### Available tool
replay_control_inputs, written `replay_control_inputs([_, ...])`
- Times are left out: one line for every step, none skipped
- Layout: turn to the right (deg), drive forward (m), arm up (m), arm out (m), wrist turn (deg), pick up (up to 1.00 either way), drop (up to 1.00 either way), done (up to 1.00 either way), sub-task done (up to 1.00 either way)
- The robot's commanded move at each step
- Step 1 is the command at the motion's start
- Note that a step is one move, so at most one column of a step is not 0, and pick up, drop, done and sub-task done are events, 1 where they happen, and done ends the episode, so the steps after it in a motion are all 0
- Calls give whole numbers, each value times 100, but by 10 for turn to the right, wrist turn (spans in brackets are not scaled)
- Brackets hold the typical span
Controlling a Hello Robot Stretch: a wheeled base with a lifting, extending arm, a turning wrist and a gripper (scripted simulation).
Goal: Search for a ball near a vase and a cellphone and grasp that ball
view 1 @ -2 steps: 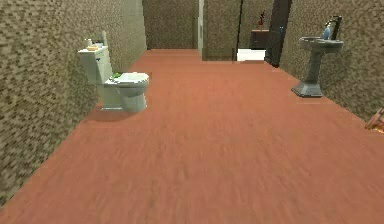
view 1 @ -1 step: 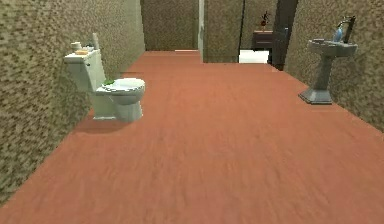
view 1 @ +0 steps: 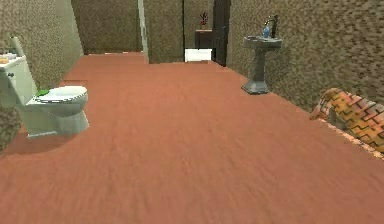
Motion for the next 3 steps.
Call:
replay_control_inputs([0, 100, 0, 0, 0, 0, 0, 0, 0])
replay_control_inputs([0, 100, 0, 0, 0, 0, 0, 0, 0])
replay_control_inputs([30, 0, 0, 0, 0, 0, 0, 0, 0])
